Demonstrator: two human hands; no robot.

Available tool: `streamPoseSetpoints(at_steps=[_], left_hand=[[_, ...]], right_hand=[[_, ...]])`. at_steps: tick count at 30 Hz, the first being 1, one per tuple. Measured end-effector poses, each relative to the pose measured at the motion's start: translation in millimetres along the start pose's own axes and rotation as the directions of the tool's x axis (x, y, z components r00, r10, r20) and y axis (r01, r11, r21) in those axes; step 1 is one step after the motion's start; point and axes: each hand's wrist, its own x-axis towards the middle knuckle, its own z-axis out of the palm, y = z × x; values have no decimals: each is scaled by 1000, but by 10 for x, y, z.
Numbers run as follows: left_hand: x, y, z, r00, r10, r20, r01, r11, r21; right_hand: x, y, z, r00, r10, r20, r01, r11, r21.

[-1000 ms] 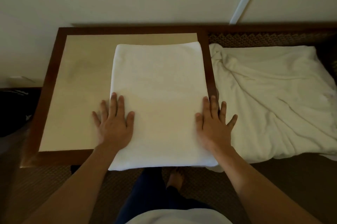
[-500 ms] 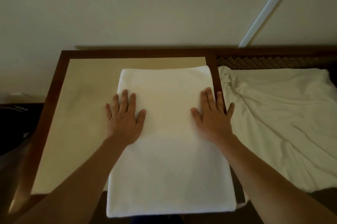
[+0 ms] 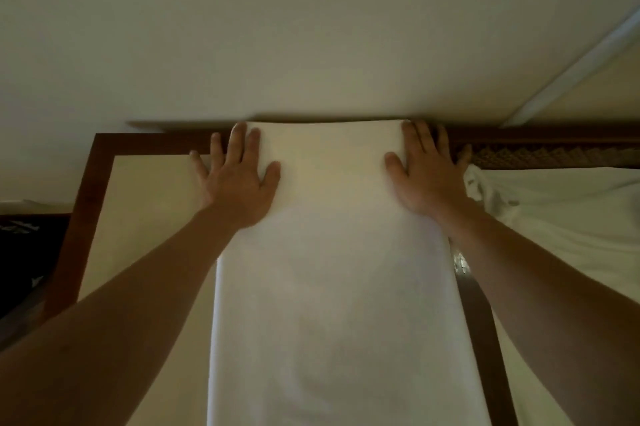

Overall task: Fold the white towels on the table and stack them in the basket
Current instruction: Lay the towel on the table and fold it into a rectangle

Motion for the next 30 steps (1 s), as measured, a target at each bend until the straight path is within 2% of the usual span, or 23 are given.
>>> streamPoseSetpoints(at_steps=[5,10,12,14,16,17,21,24,27,30], left_hand=[[528,2,-141,999,-20,-49,24,996,85],[660,34,-239,997,-68,-24,67,997,-29],[635,-53,-265,995,-76,-69,57,970,-238],[496,-211,-298,978,-162,-132,57,816,-575],[235,-377,-295,955,-261,-140,82,687,-722],[61,-419,-273,955,-264,-134,86,679,-729],[-913,-470,-17,969,-217,-118,80,728,-681],[-1732,-535,238,959,-236,-157,62,714,-697],[-2494,-526,390,946,-305,-106,144,693,-706],[-3269,-431,472,949,-310,-53,189,698,-691]], right_hand=[[404,-149,-52,993,104,-62,-104,995,-2],[527,-217,-116,971,239,-30,-233,963,132],[504,-162,-109,965,242,-104,-196,923,333],[364,-45,-122,930,295,-221,-97,774,625],[115,72,-145,915,341,-217,-54,635,771],[-41,116,-135,928,319,-193,-53,625,779],[-932,288,121,979,149,-141,-12,726,688],[-1681,380,317,985,124,-120,-12,741,672],[-2401,476,416,996,51,-75,5,797,603],[-3064,685,542,999,12,-44,15,834,551]])
